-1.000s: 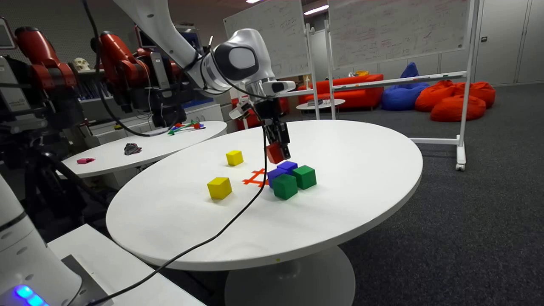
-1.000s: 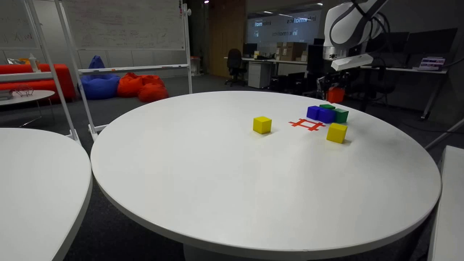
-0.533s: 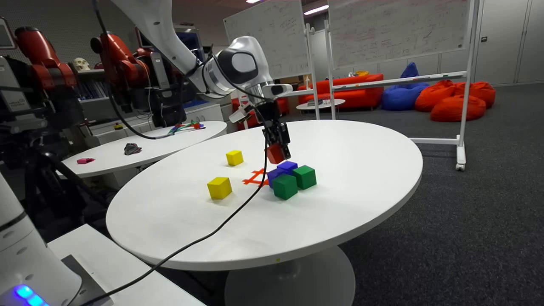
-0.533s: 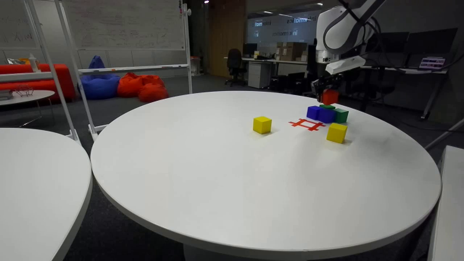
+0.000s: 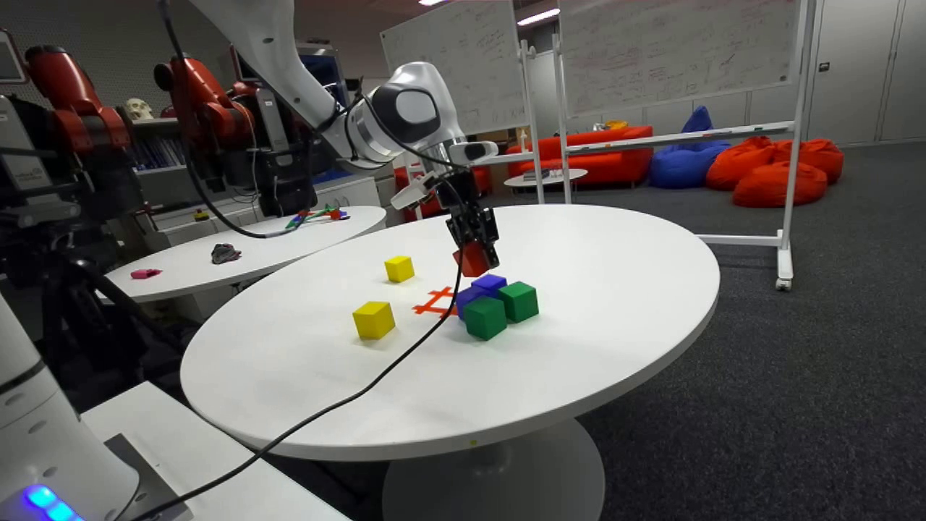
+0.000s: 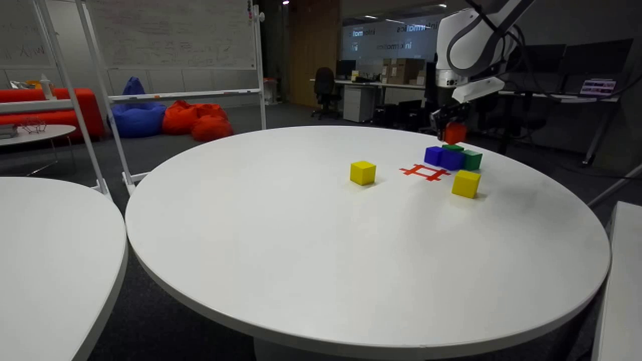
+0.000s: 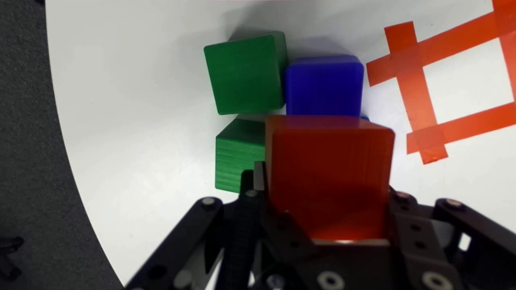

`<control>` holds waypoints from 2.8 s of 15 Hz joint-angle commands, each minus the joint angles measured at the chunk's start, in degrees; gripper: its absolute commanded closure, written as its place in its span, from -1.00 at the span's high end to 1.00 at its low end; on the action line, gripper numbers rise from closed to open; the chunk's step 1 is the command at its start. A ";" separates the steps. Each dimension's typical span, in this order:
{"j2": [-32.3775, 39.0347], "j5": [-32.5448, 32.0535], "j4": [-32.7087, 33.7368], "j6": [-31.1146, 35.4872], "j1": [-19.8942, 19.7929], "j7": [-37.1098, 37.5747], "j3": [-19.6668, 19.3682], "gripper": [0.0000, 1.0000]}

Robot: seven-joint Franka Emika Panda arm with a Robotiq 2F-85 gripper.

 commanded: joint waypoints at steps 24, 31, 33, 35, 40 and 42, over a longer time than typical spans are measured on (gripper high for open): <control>3.16 -2.74 2.90 0.51 0.72 5.97 -3.53 -0.39; -4.77 -5.73 -3.34 2.28 0.80 8.02 -6.25 -0.39; -6.45 -6.56 -4.31 2.18 0.36 8.95 -6.39 -0.39; -7.30 -6.83 -4.60 1.94 -0.28 9.28 -6.12 -0.39; -5.15 -5.45 -2.01 0.96 -1.48 7.77 -4.92 0.11; -5.14 -5.43 -2.05 0.97 -1.65 7.76 -4.94 0.11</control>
